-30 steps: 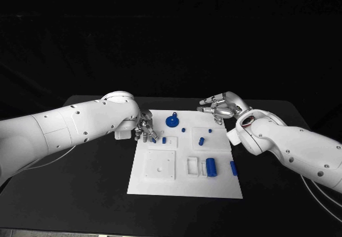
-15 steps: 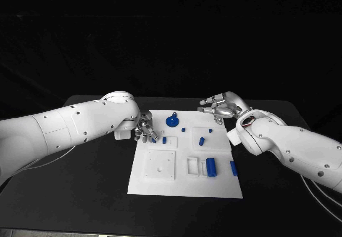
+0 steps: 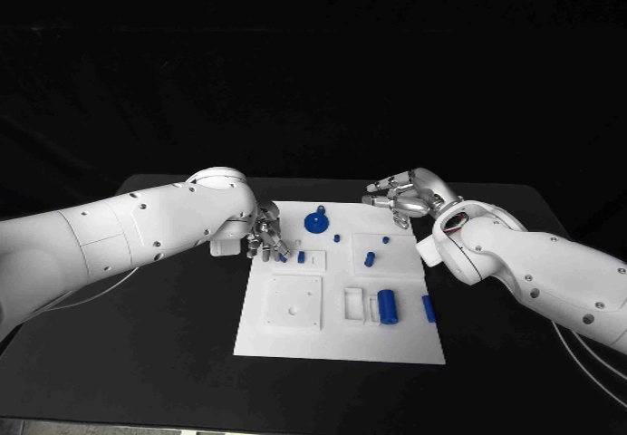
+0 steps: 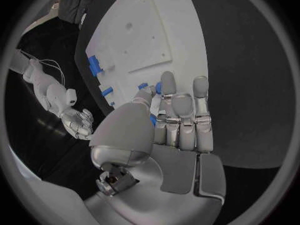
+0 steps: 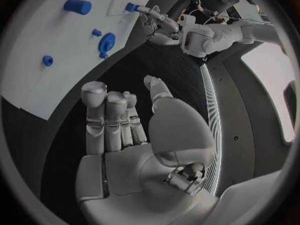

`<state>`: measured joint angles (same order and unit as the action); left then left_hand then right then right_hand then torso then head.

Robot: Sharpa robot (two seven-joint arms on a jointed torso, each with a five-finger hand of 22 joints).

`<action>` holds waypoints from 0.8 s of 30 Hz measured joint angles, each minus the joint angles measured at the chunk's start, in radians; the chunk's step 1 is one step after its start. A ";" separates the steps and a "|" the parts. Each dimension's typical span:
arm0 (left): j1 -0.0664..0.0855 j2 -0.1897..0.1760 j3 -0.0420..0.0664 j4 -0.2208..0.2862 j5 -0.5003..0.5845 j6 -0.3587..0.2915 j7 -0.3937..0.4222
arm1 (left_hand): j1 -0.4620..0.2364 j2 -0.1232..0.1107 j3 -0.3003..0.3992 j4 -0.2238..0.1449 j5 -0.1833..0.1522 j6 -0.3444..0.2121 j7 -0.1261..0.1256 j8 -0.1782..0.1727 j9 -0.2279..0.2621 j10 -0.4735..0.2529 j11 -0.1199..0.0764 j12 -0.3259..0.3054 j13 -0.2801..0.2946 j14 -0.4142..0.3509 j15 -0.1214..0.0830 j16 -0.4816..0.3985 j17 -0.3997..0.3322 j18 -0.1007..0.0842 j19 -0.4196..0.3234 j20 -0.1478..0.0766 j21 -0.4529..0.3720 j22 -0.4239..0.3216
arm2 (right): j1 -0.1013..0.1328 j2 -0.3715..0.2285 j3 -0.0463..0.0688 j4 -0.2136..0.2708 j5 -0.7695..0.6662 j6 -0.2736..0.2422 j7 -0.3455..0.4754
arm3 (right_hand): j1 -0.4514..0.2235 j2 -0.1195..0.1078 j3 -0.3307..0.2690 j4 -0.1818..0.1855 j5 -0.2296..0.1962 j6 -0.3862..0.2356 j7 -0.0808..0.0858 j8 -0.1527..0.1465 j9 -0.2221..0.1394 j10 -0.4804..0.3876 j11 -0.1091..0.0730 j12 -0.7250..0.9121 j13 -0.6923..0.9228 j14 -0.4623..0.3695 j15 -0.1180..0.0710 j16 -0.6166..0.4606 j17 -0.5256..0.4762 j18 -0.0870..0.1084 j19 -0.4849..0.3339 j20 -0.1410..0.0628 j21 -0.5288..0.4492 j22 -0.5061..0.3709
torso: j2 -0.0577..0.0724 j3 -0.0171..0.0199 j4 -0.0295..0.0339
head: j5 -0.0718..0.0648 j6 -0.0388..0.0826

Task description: Assemble the parts on the task board

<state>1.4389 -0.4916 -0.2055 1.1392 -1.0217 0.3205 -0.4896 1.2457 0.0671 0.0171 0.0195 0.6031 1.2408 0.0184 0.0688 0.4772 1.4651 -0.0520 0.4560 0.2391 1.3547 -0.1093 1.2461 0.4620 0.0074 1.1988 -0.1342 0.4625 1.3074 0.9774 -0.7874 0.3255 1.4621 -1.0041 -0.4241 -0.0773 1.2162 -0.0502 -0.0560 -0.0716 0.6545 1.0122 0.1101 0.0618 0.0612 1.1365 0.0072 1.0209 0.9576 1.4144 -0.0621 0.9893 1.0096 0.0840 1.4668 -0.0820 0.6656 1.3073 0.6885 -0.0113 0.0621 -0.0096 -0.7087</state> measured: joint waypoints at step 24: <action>-0.001 0.003 0.000 -0.008 0.002 0.002 0.007 | -0.006 -0.006 0.000 0.000 0.009 0.008 -0.001 0.000 0.009 0.004 -0.004 0.008 -0.001 0.001 -0.006 0.000 0.002 0.000 0.000 0.000 0.004 0.000 | 0.000 0.000 0.000 -0.001 0.000 0.000 0.000 | 0.000 0.000 0.000 0.000 0.000 0.000 0.000 0.000 0.000 0.000 0.000 0.000 0.000 0.000 0.000 0.000 0.000 0.000 0.000 0.000 0.000 0.000 | 0.001 -0.0002 -0.0004 | -0.001 0.000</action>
<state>1.4382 -0.4890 -0.2053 1.1308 -1.0193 0.3229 -0.4830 1.2392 0.0606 0.0171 0.0194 0.6125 1.2488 0.0176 0.0689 0.4860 1.4687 -0.0556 0.4638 0.2383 1.3558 -0.1155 1.2461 0.4638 0.0073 1.1988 -0.1342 0.4663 1.3079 0.9774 -0.7874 0.3255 1.4615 -1.0040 -0.4239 -0.0773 1.2162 -0.0502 -0.0560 -0.0716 0.6545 1.0121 0.1101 0.0618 0.0612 1.1366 0.0073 1.0209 0.9576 1.4144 -0.0621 0.9893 1.0095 0.0840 1.4668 -0.0821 0.6656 1.3073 0.6892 -0.0115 0.0617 -0.0107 -0.7089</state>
